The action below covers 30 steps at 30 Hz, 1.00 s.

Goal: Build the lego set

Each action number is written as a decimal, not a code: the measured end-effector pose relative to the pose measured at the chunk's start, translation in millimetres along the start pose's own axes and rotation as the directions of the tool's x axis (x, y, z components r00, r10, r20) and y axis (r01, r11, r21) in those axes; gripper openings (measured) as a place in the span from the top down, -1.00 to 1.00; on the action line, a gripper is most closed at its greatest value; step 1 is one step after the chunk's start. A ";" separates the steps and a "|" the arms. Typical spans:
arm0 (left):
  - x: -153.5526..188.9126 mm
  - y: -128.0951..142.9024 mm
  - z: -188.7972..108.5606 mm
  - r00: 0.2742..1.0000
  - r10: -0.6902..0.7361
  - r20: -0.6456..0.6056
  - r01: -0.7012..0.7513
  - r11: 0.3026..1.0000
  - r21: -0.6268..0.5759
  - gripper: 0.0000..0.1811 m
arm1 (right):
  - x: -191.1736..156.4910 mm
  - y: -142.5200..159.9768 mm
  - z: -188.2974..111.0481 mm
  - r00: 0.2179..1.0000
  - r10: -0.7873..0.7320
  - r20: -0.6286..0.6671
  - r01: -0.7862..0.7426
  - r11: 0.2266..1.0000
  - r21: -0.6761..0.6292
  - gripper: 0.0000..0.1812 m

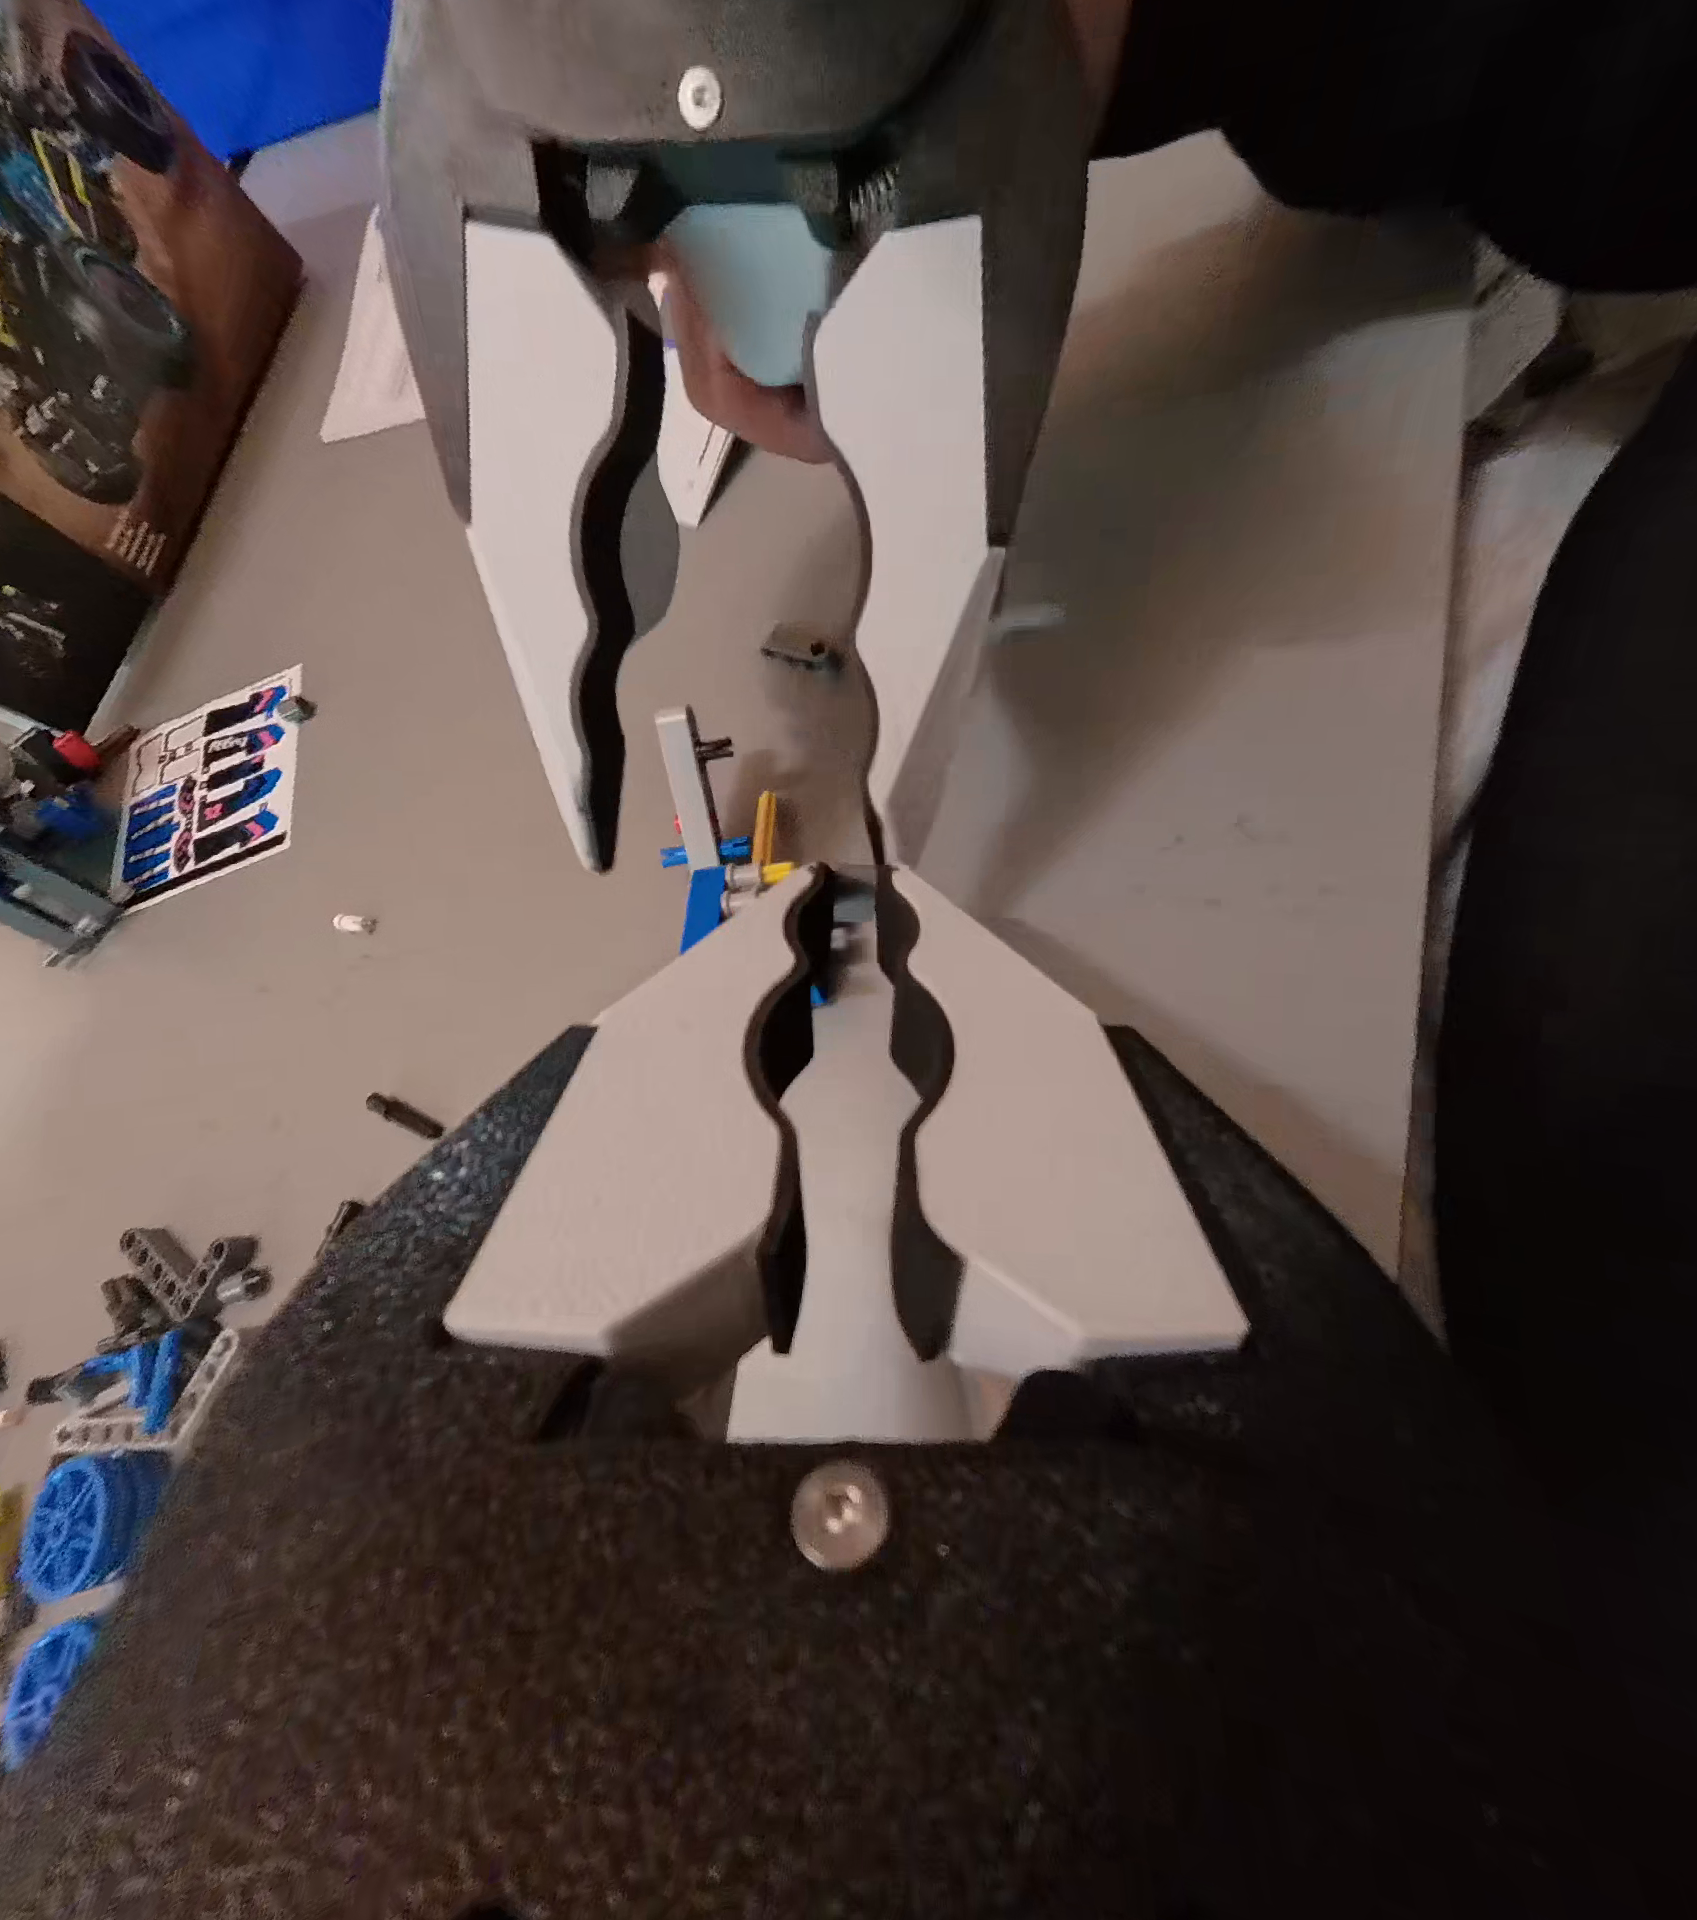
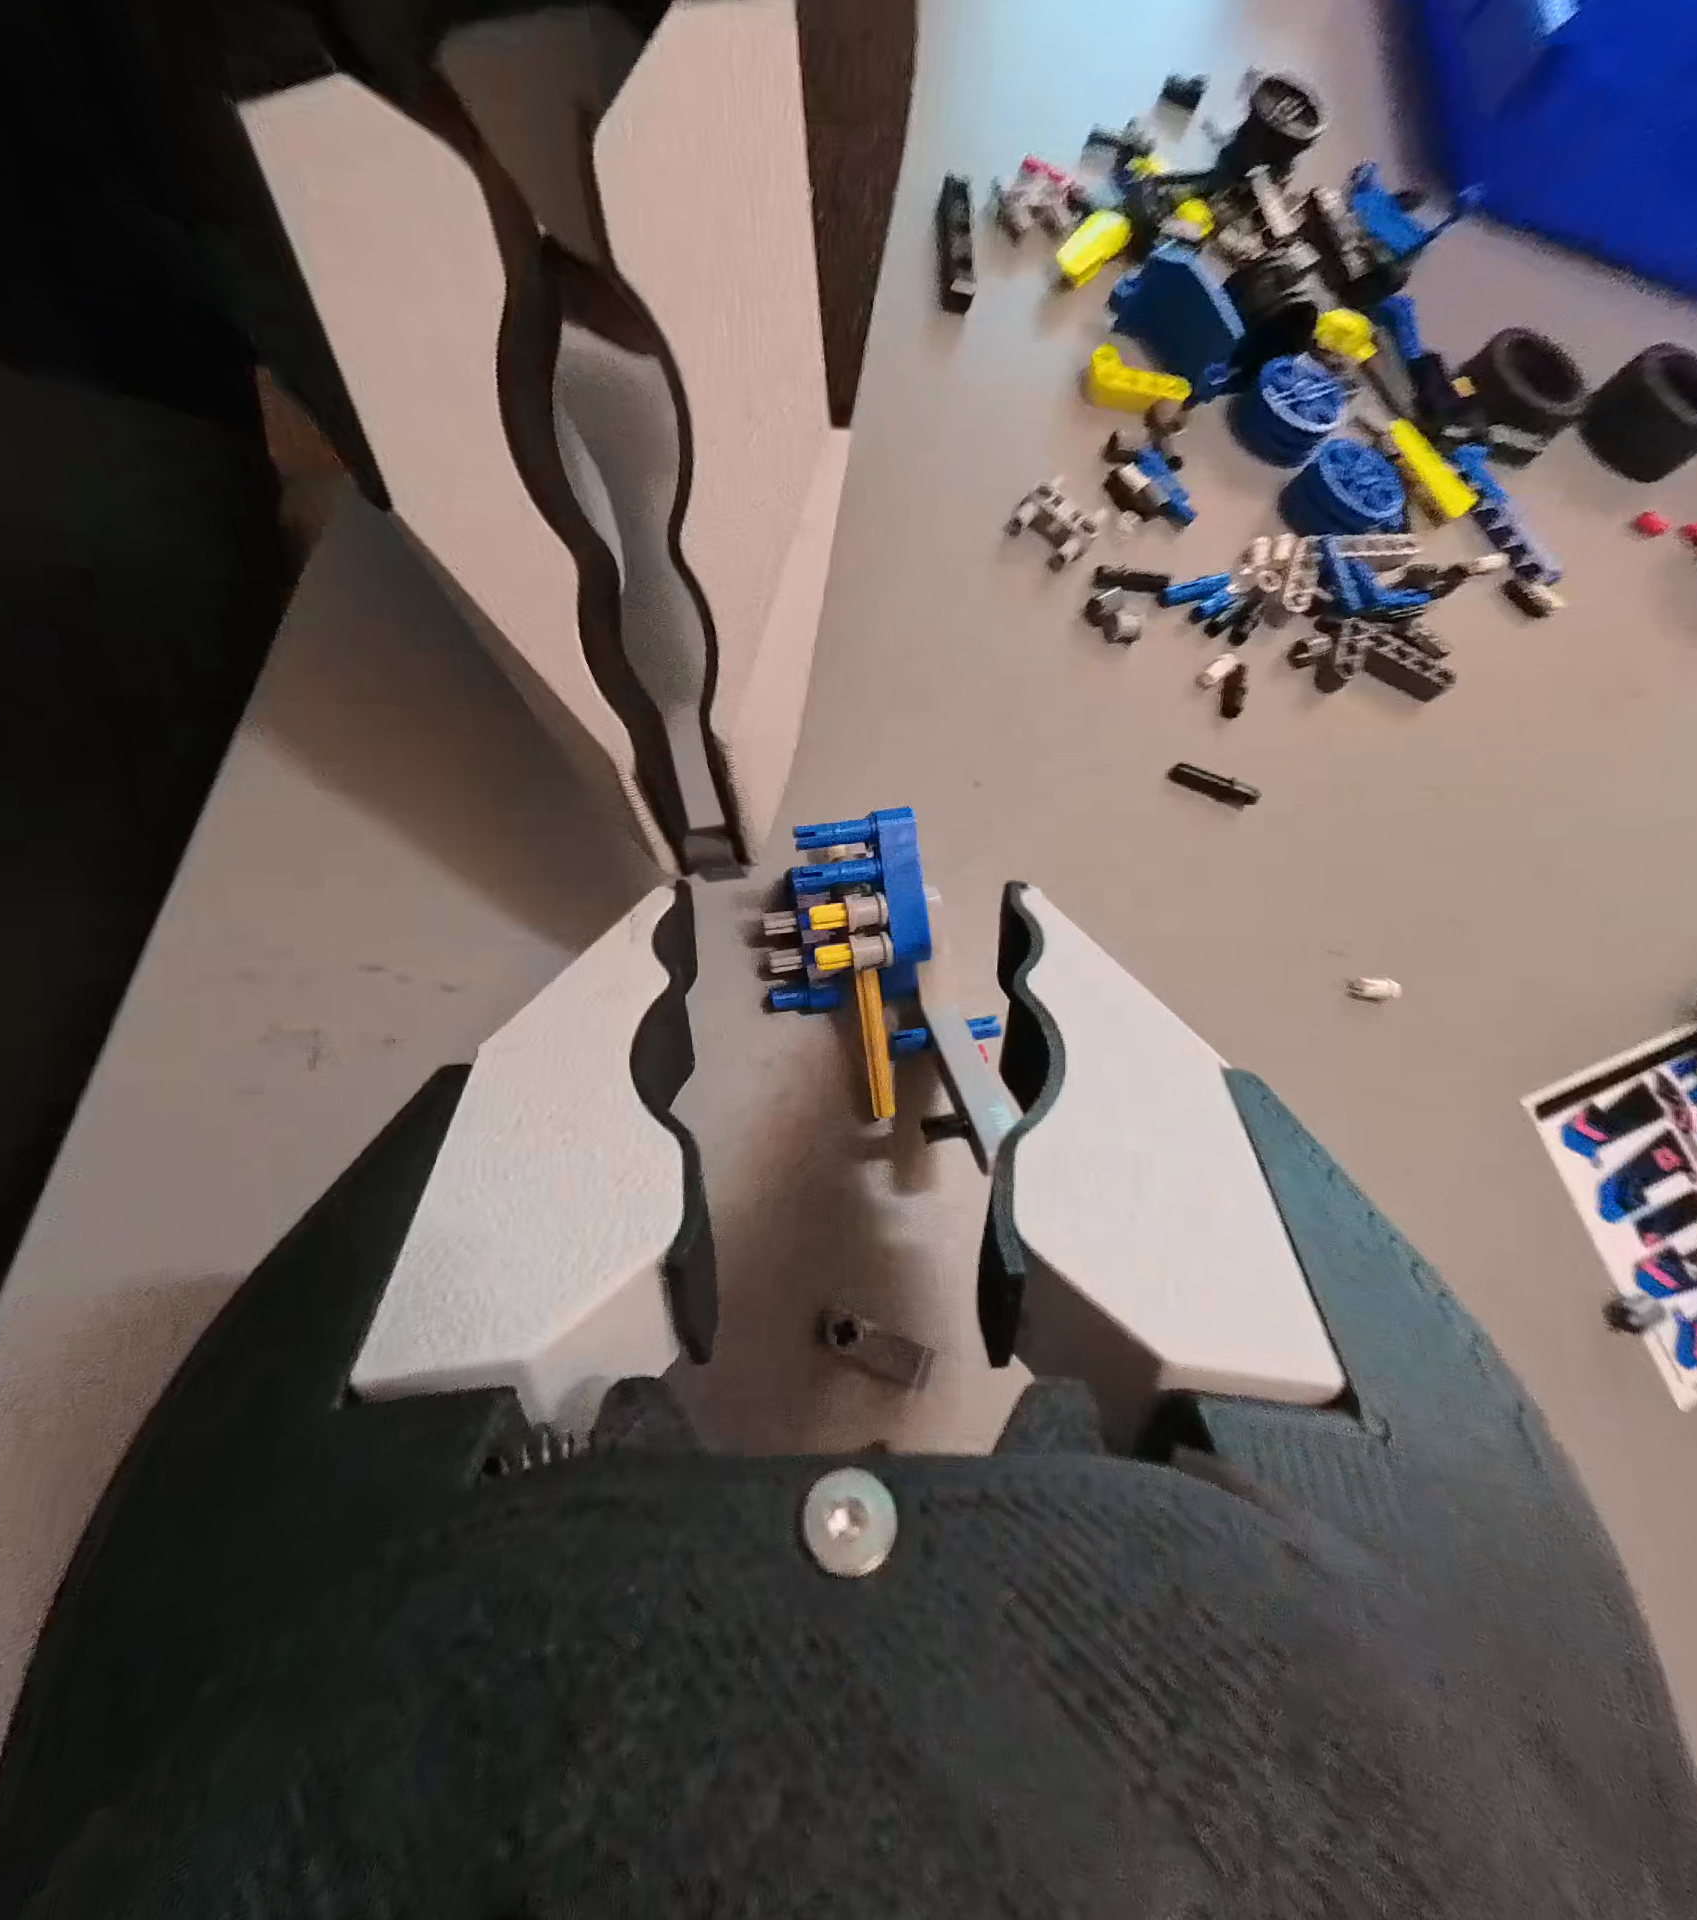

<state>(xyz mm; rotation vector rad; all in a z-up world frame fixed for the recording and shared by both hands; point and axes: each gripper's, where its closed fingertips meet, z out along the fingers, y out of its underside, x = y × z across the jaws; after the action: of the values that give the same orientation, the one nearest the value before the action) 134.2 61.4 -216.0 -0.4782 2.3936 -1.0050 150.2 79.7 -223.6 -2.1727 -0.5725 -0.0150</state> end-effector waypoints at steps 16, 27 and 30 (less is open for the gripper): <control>-9.5 7.5 8.3 0.996 -0.062 -0.058 0.056 0.992 -0.111 0.95 | -4.9 3.0 13.1 0.996 -0.014 0.084 0.007 0.997 0.077 0.57; -11.4 11.3 0.8 0.997 -0.077 -0.033 0.069 0.980 -0.187 0.94 | -0.9 -0.3 16.0 0.997 -0.032 0.067 0.027 0.997 0.072 0.45; -9.3 11.5 1.0 0.995 -0.094 -0.038 0.085 0.979 -0.188 0.95 | -2.0 -1.9 19.9 0.997 -0.037 0.069 0.032 0.997 0.070 0.47</control>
<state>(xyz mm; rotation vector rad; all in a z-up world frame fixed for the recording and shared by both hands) 140.9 73.0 -222.2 -0.6408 2.5406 -0.8416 143.8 95.1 -235.1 -2.1033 -0.6414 0.0618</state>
